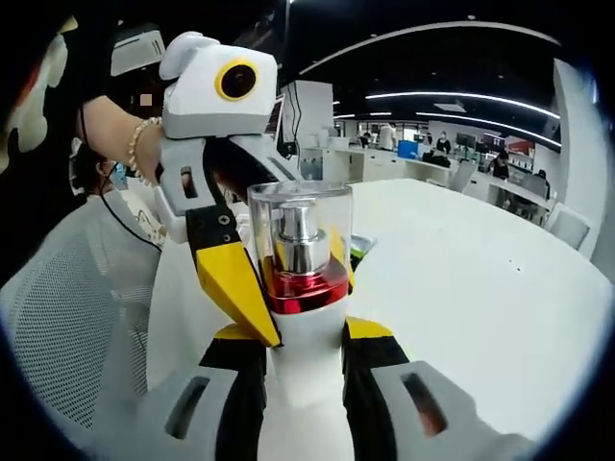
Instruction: Arrange the skincare products in the storage area until every visible bottle or jar stands upright without overlapping.
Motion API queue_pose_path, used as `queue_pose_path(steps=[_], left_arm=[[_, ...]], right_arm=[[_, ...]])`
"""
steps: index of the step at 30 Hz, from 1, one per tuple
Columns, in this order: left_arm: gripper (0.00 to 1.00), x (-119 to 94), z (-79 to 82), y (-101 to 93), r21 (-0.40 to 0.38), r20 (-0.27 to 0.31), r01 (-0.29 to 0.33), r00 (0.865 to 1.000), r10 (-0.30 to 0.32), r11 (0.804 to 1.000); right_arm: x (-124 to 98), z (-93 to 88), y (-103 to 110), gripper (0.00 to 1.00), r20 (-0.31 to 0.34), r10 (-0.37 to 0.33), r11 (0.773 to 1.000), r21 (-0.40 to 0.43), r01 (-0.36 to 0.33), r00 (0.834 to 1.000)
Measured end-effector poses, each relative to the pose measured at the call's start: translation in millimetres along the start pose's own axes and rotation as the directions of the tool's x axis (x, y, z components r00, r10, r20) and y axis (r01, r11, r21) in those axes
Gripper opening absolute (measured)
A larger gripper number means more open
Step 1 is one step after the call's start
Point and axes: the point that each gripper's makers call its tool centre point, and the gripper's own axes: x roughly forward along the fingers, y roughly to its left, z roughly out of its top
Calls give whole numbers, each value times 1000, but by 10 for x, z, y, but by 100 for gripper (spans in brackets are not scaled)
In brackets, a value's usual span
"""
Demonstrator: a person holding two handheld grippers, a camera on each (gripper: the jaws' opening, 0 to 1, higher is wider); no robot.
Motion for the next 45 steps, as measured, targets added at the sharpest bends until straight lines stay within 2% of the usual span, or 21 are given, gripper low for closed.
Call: queue_pose_path(steps=[2,10,17,26,36,45], left_arm=[[26,21,15,26,16,3,-8,1000,8,1000],[27,98,61,164,61,1,-29,1000,29,998],[27,162,92,333,71,14,-30,999,29,997],[27,236,144,505,63,32,-49,998,47,997],[27,280,183,624,56,49,-65,997,62,996],[28,281,200,665,62,49,-68,997,65,996]], right_arm=[[8,4,-41,30,1,-7,1000,-27,7,1000],[68,2,-215,30,-4,-10,999,-43,10,1000],[109,-3,-384,30,-3,-22,999,-42,22,1000],[182,18,-580,30,-4,2,999,-40,-2,1000],[220,40,-690,30,-15,23,998,-54,-24,1000],[230,65,-675,30,-16,18,999,-43,-19,1000]])
